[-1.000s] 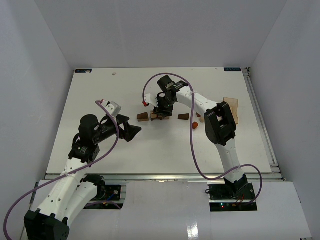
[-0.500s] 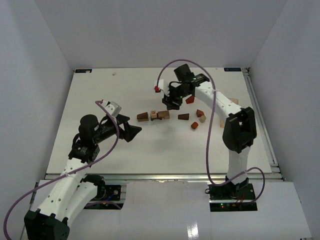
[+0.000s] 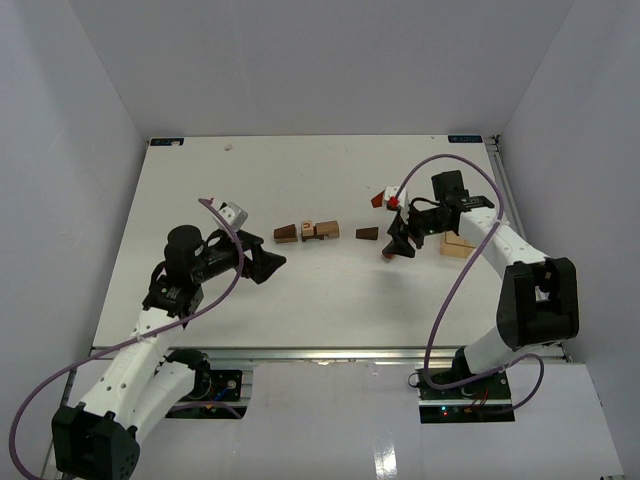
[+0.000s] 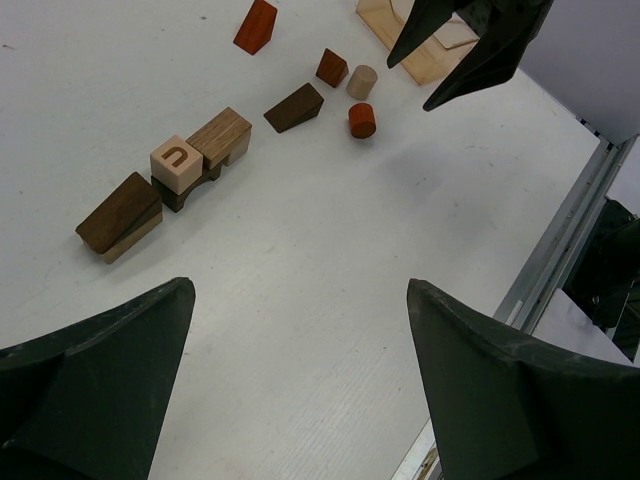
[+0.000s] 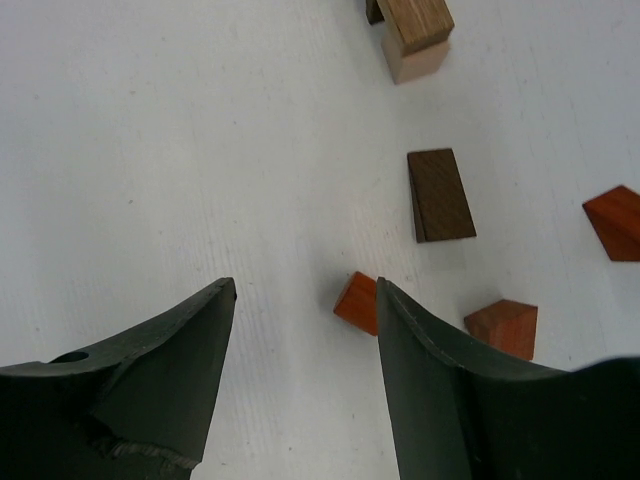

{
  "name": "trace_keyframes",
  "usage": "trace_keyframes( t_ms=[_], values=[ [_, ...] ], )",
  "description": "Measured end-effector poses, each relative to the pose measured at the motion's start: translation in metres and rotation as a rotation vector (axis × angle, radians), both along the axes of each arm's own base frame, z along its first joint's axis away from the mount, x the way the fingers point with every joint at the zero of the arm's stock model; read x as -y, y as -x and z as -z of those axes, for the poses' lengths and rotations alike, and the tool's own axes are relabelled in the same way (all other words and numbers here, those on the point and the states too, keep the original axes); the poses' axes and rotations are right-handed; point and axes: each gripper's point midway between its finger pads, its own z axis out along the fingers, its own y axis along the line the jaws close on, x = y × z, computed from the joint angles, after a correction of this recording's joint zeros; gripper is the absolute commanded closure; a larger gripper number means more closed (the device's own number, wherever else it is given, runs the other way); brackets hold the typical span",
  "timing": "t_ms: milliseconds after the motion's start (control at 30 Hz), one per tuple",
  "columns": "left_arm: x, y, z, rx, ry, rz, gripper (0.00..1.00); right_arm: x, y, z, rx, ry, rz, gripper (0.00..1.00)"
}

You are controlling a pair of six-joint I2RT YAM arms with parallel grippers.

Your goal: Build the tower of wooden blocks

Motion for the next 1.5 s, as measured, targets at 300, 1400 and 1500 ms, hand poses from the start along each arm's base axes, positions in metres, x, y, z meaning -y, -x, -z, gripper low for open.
trace_keyframes(
  t_ms=[300, 1400, 1500],
  values=[
    [0.001, -0.001, 0.006, -0.022, -0.004, 0.007, 0.02, 0.014, -0.008, 0.013, -0.010, 0.006, 0.230, 0.33],
    [0.009, 0.003, 0.011, -0.099, 0.037, 0.042, 0.02, 0.026, -0.030, 0.086, -0.159, 0.265, 0.459, 0.51],
    [0.011, 0.003, 0.007, -0.095, 0.056, 0.048, 0.05, 0.025, -0.028, 0.091, -0.167, 0.276, 0.451, 0.60]
  ],
)
